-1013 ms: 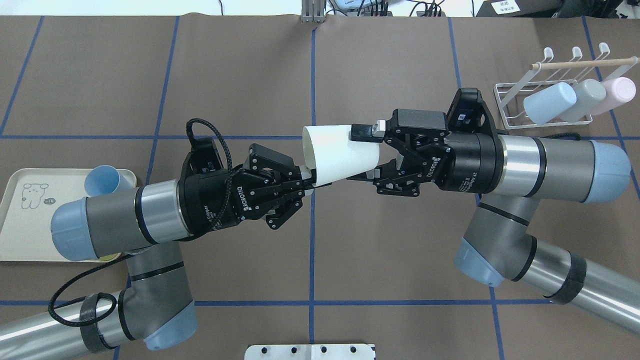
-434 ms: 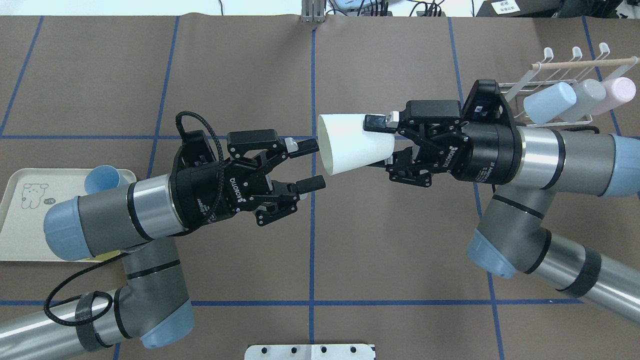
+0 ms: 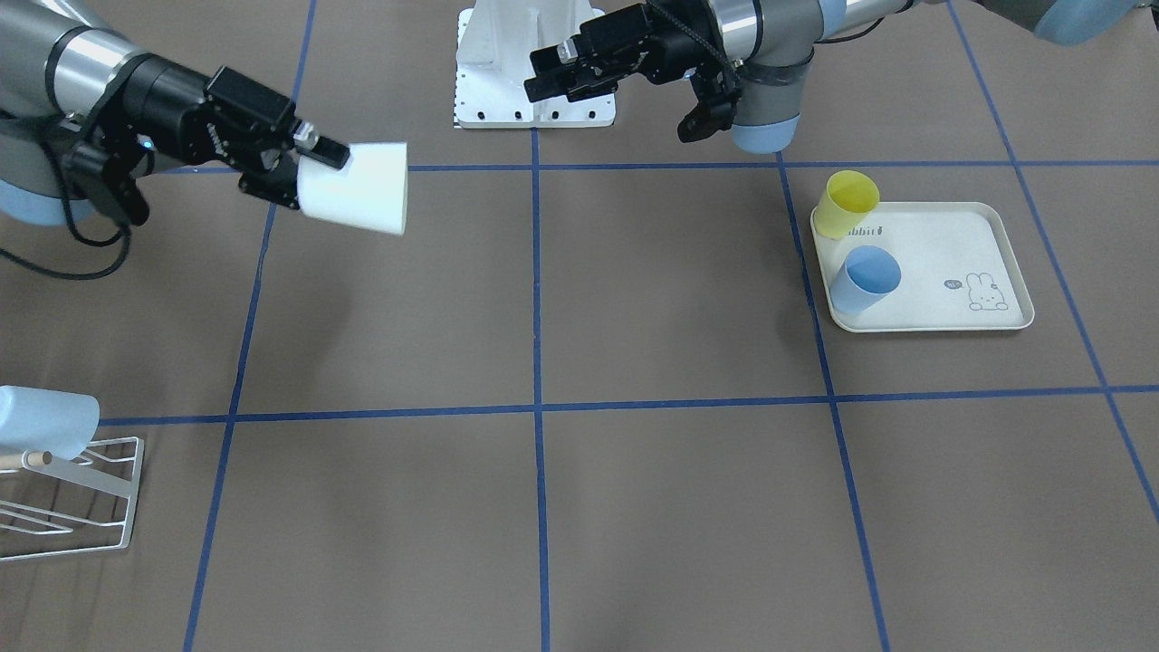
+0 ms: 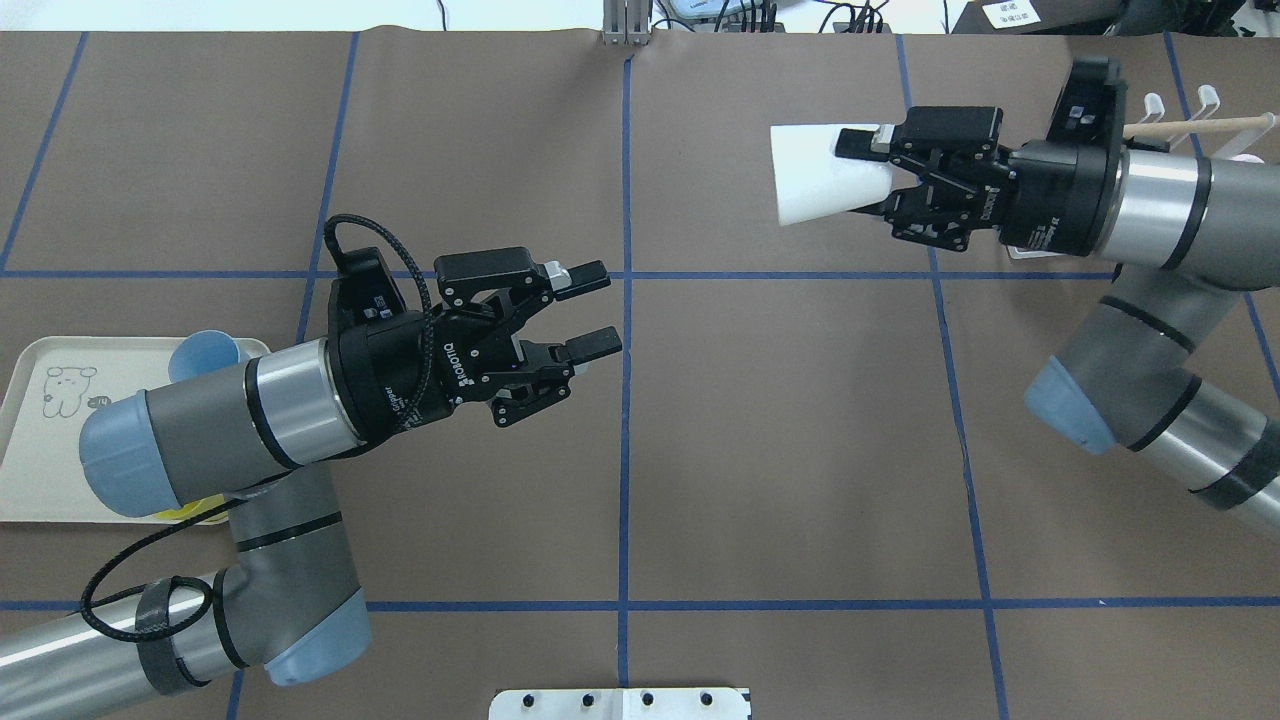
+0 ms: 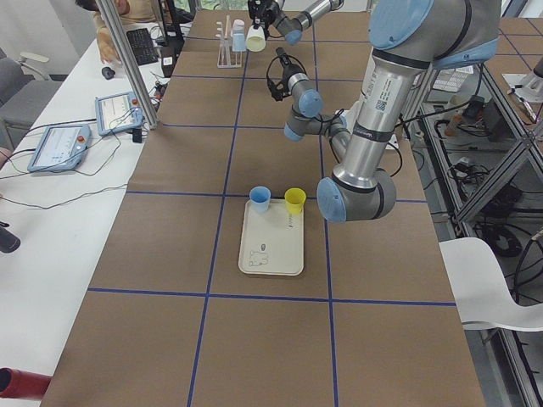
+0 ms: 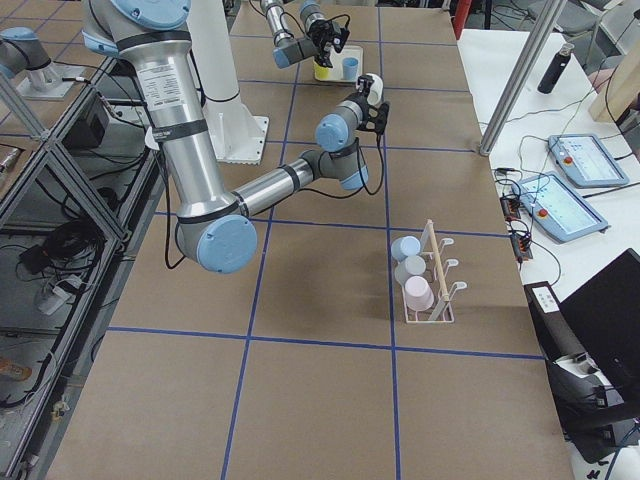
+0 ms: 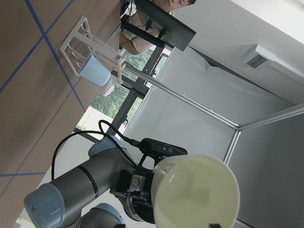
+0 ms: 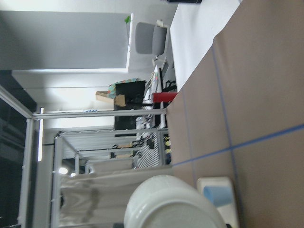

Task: Transfer IKEA cup to right arm and place on rack

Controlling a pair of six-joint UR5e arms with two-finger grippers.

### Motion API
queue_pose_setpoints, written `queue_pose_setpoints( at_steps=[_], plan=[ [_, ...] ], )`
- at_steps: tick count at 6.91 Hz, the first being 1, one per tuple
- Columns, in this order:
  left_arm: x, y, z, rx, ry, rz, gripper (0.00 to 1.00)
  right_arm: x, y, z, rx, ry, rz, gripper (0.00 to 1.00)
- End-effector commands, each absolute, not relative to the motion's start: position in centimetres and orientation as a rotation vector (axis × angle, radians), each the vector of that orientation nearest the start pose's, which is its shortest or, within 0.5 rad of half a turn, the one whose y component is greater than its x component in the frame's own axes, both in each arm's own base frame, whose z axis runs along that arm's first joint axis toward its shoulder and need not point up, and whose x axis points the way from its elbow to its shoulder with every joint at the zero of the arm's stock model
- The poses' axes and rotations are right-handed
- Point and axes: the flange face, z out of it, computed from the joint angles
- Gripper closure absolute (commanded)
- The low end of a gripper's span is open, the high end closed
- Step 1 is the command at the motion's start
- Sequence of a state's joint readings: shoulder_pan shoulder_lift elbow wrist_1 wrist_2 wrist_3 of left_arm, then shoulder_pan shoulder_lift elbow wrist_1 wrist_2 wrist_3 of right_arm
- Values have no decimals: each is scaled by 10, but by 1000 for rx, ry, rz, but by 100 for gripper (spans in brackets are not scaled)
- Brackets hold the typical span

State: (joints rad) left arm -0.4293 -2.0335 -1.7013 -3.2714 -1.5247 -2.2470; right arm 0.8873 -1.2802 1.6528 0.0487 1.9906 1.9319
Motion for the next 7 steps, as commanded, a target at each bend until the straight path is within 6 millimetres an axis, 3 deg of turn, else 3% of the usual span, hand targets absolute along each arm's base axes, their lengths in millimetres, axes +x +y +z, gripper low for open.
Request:
queue_pose_setpoints(
  at_steps=[1,5,7],
  plan=[
    [429,-349,199,-222,2316,-615,34,-206,-530,337,443,-1609,399,100],
    [438,-351,207,-221,2291,-624,34,-107,-609,373,658,-991,165,100],
    [443,-351,211,-224,2281,-628,34,-94,-637,374,557,-835,114,100]
  ],
)
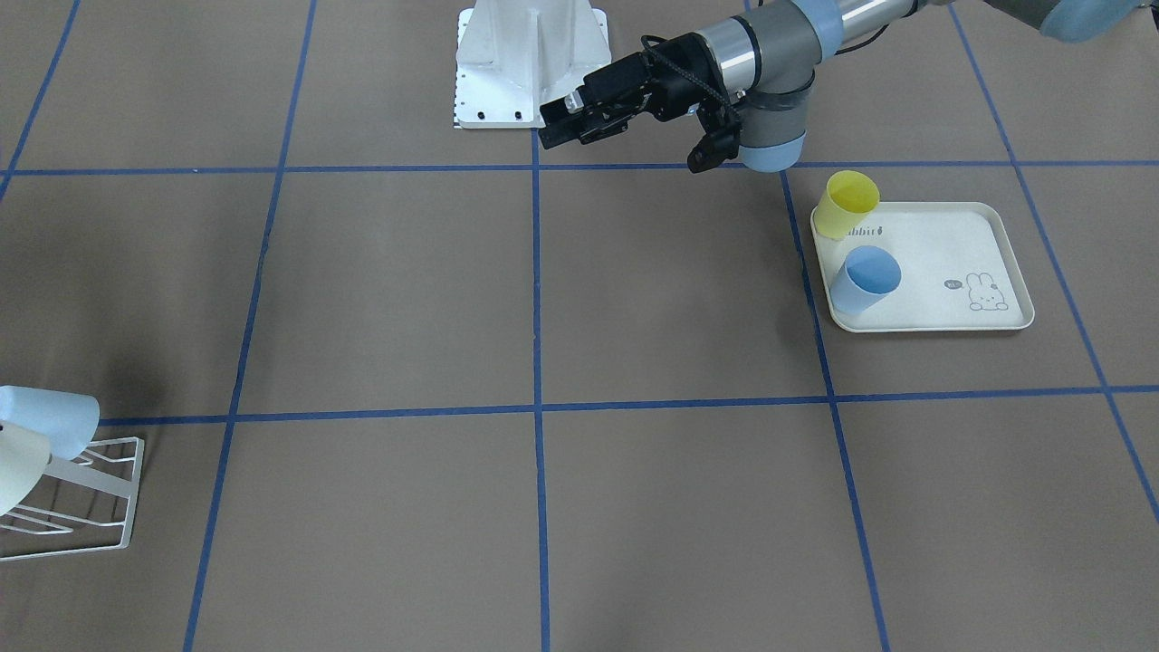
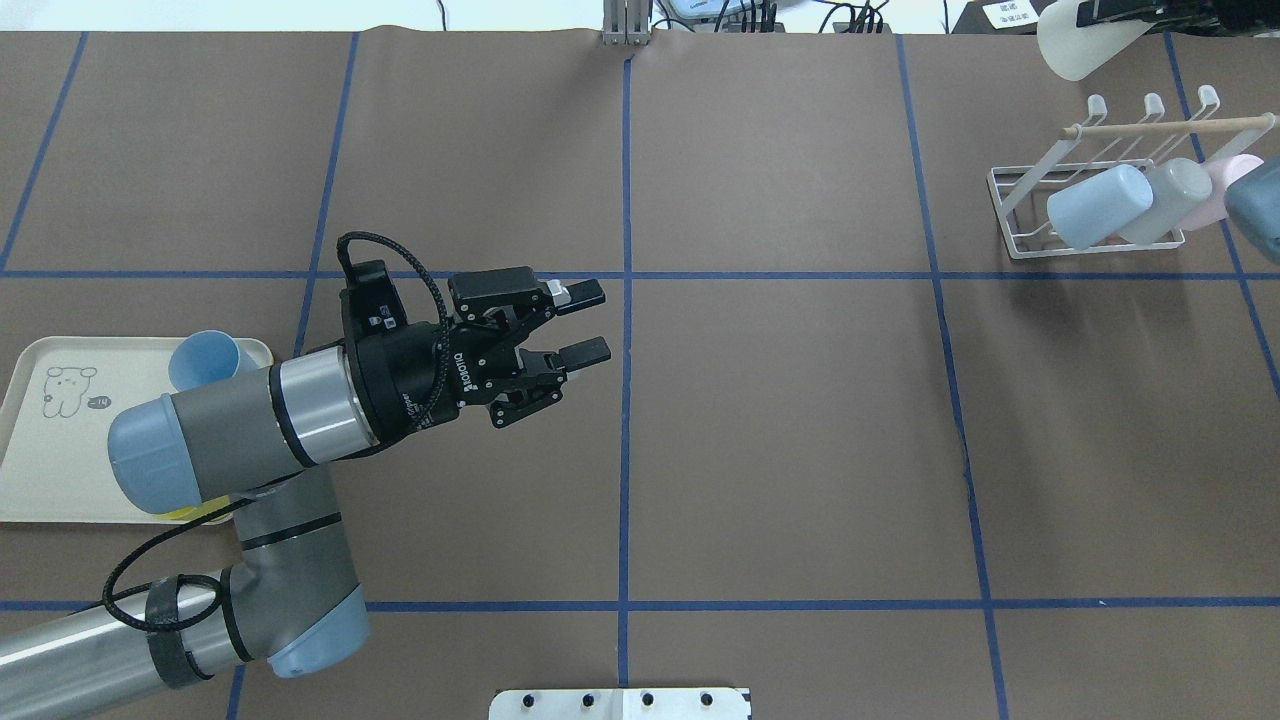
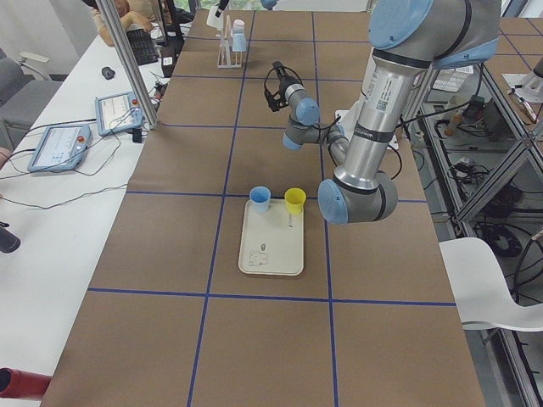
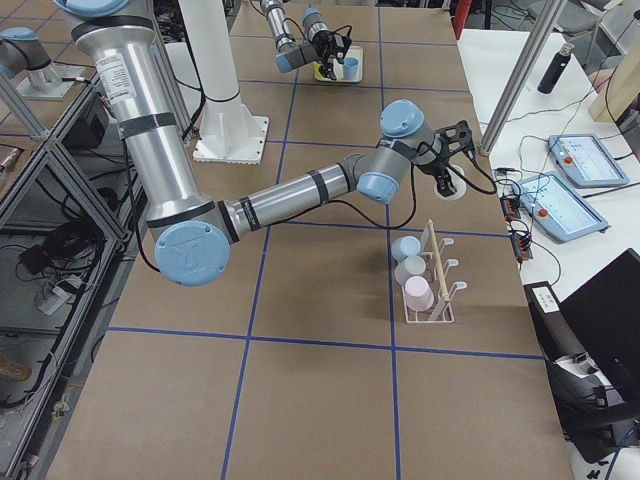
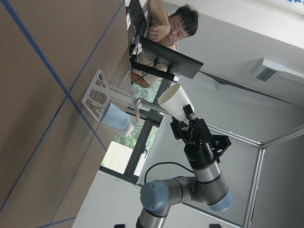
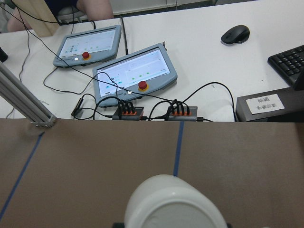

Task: Transfer IKEA cup to right arm and place on rack

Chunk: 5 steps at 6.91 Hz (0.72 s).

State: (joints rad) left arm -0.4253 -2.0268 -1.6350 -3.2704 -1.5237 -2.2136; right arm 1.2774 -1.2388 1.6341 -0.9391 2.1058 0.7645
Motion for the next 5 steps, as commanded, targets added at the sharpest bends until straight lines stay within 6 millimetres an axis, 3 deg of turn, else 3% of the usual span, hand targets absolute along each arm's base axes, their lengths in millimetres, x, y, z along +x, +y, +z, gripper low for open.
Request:
queue_pose_setpoints(
  at_steps=[1,2,5],
  plan=[
    [446,-352,212,-225,2275,-631,34,-99,-659,363,527,-814,115,100],
    [446,-352,211,-223,2272,-632,34,-104,-681,370,496,-802,124,100],
    [449,-353,211,-224,2269,-632,34,-104,-684,409,439,-775,135,100]
  ],
)
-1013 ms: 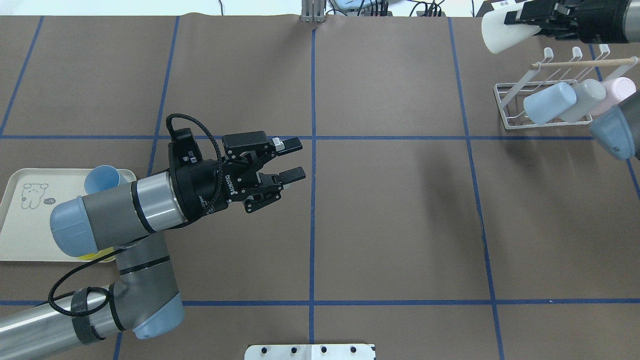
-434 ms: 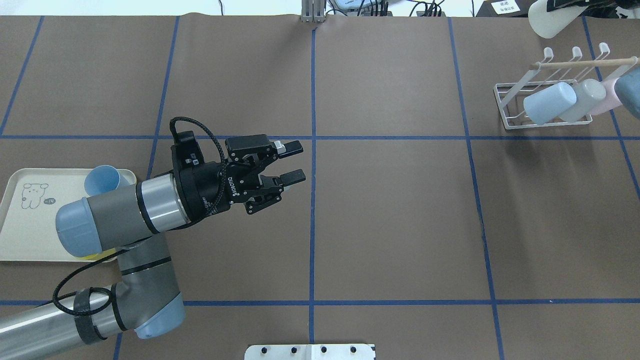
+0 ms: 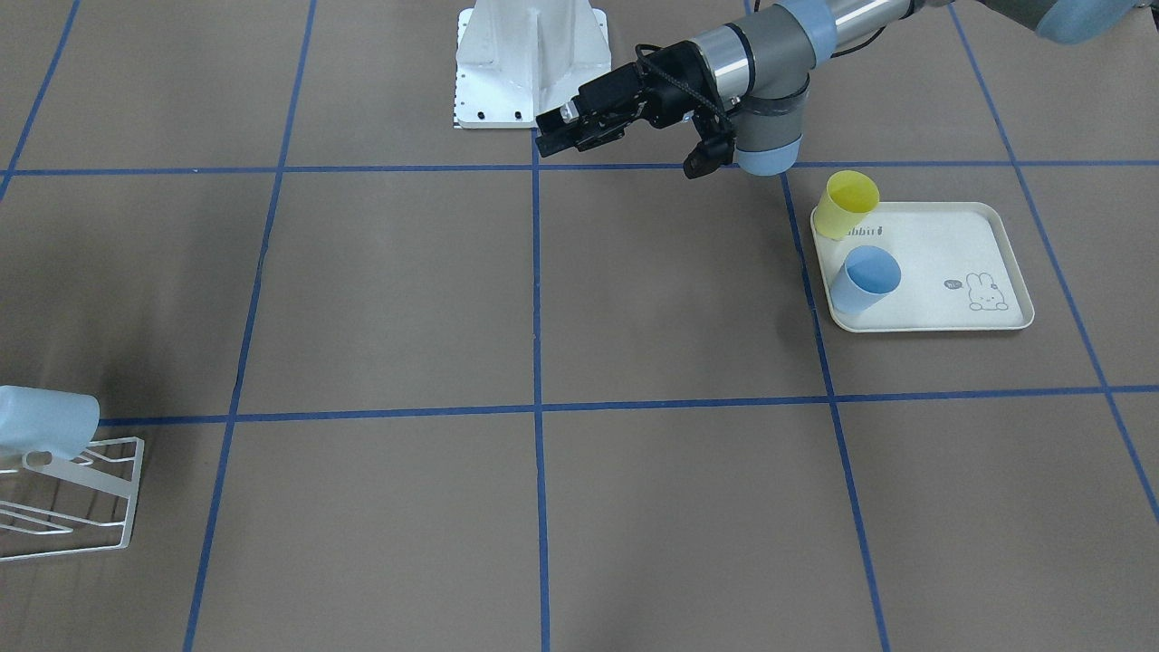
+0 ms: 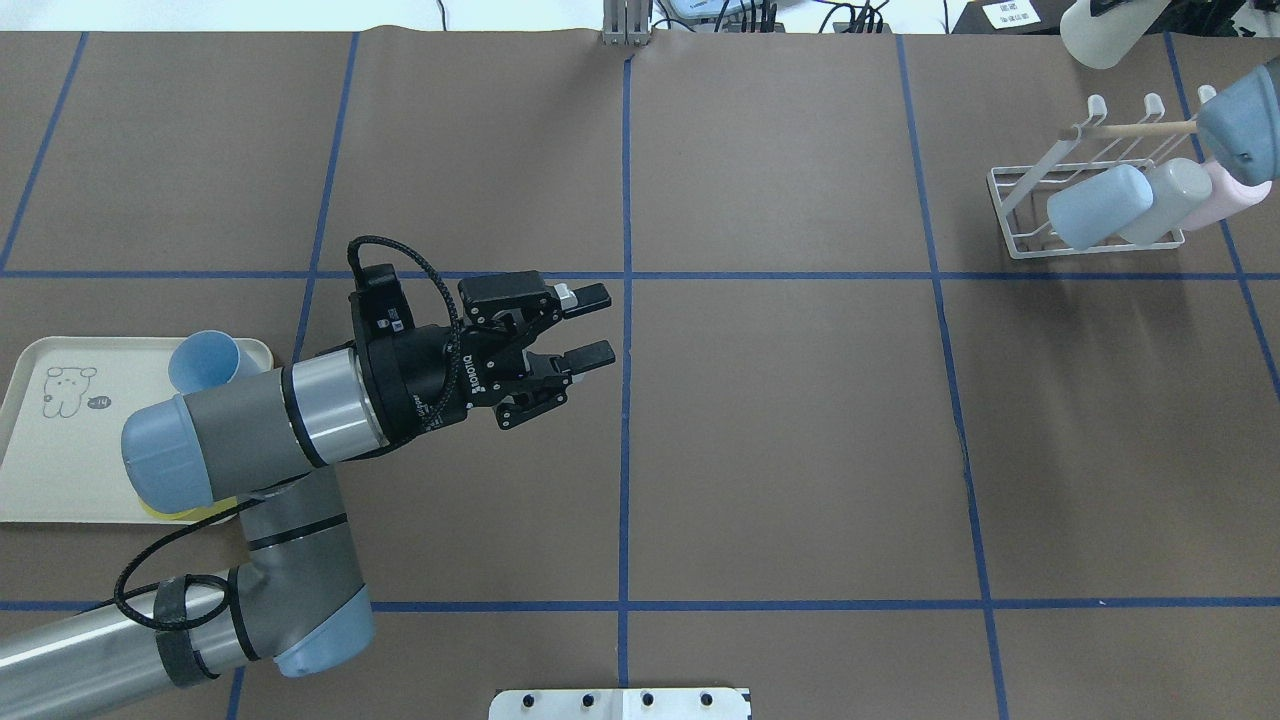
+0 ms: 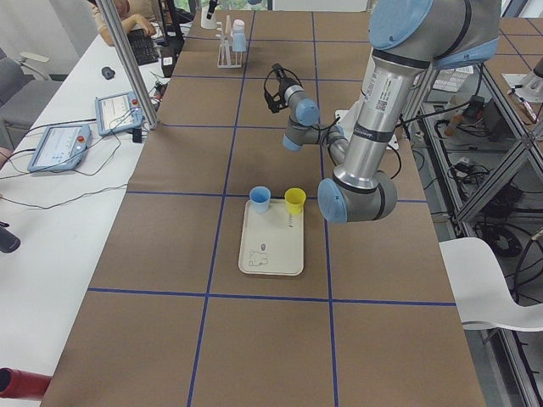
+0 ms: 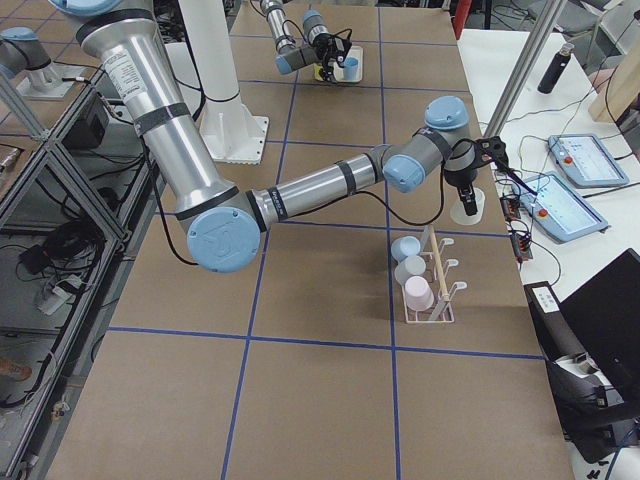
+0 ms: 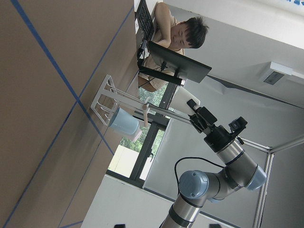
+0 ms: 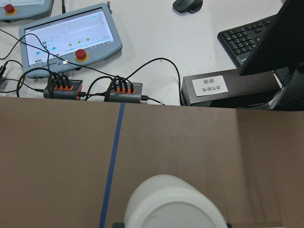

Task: Transfer IKEA cup to right arm and place on rack

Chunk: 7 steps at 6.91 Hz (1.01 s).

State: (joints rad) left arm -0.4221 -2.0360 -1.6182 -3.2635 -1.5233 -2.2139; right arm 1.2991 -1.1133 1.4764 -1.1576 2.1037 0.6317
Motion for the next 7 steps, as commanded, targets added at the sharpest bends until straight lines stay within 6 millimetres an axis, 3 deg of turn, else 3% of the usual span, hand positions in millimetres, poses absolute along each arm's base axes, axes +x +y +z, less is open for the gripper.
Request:
queue_pose_setpoints(
  at_steps=[1,7],
  plan=[
    [449,-353,210,-224,2270,-632,34,-107,-687,425,411,-764,143,100],
    [449,-353,210,-203,2270,-622,33,-128,-683,451,359,-753,128,100]
  ],
)
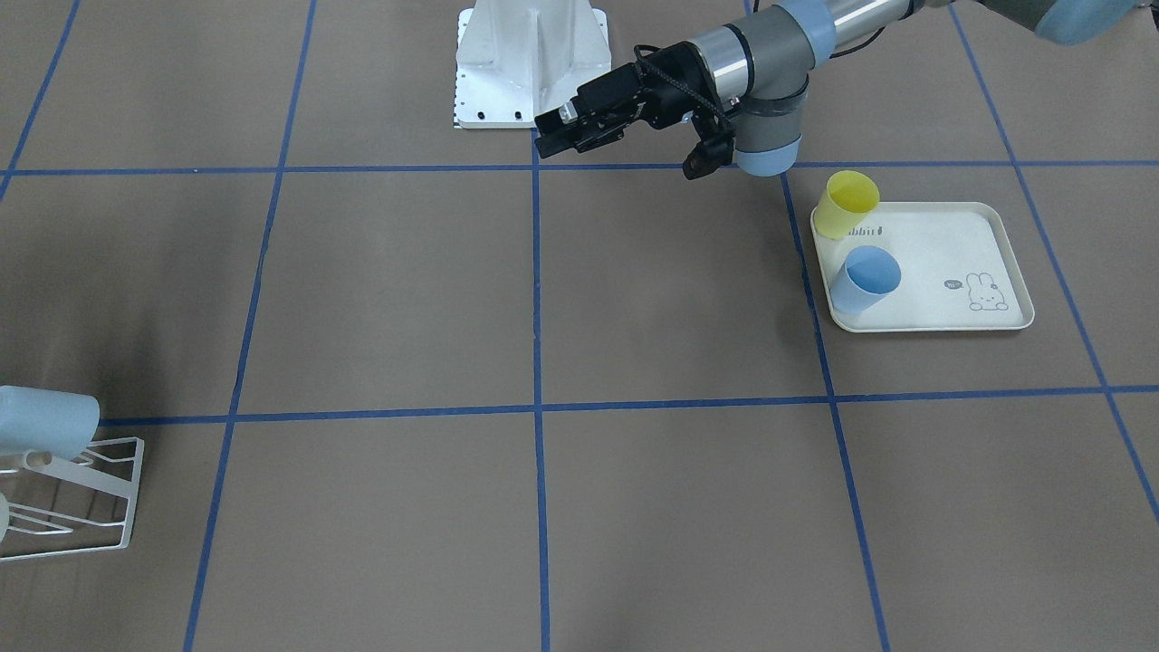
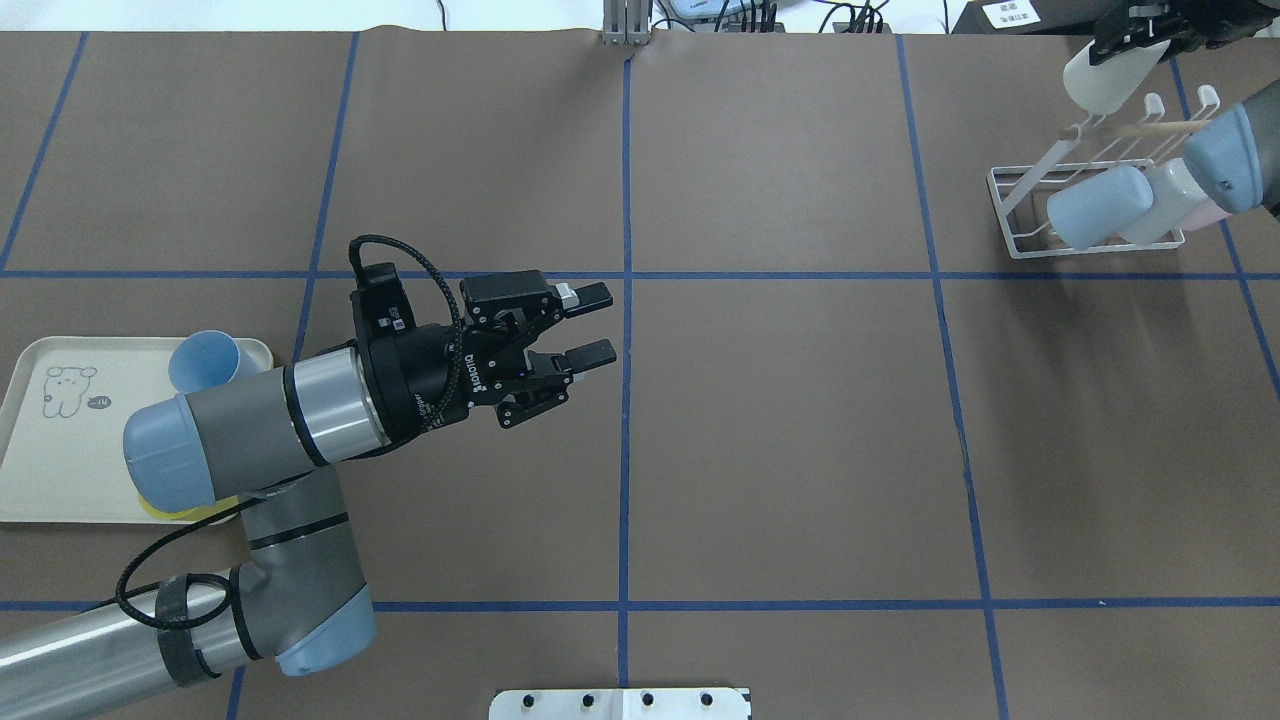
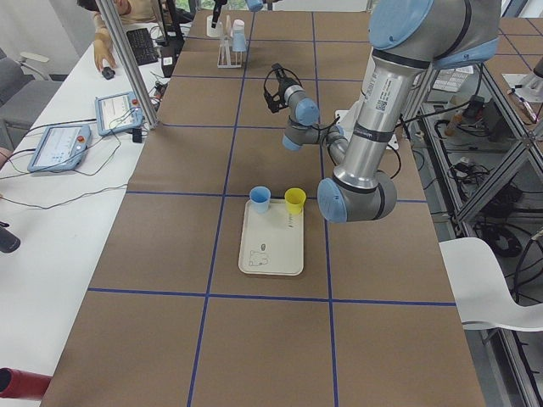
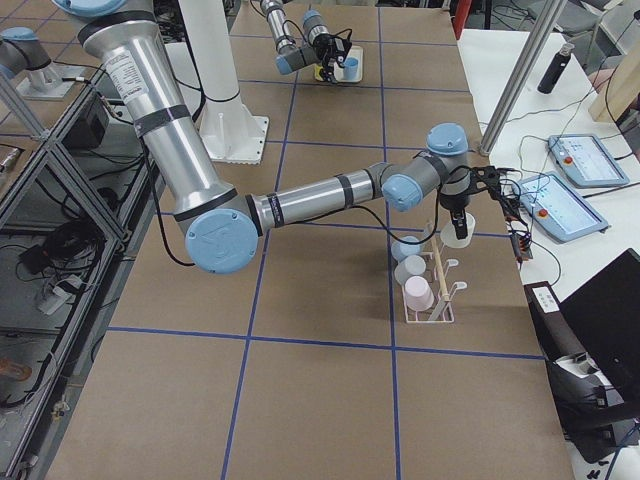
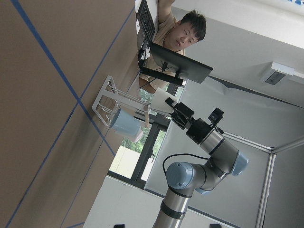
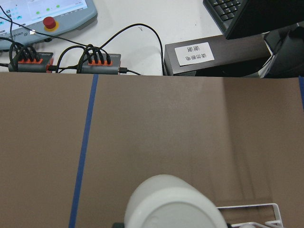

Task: Transfer IKEA cup to right arm and place on rack

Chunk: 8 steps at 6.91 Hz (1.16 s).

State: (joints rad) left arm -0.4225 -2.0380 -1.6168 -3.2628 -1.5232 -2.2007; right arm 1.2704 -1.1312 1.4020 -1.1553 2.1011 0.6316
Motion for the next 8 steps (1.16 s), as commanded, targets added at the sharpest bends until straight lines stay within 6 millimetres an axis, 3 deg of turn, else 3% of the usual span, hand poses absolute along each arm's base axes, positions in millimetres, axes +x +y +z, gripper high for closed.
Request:
queue_pose_setpoints(
  at_steps=[1,2,4,5,6,7,8],
  plan=[
    [449,-354,210,-201,2270,-623,33,-139,-680,453,351,-754,113,57],
    [449,-354,210,-201,2270,-623,33,-146,-678,454,346,-753,109,1],
    [445,-356,210,-164,2270,-612,30,-144,-674,454,351,-757,108,0],
    [436,-365,210,-56,2242,-587,9,-142,-668,448,363,-764,108,0],
    [418,-392,204,13,2166,-639,9,-141,-664,439,378,-774,102,0],
    [379,-407,213,23,2047,-621,9,-138,-655,434,385,-783,112,0],
    [312,-431,247,39,1908,-608,9,-137,-650,420,388,-809,147,0]
  ],
)
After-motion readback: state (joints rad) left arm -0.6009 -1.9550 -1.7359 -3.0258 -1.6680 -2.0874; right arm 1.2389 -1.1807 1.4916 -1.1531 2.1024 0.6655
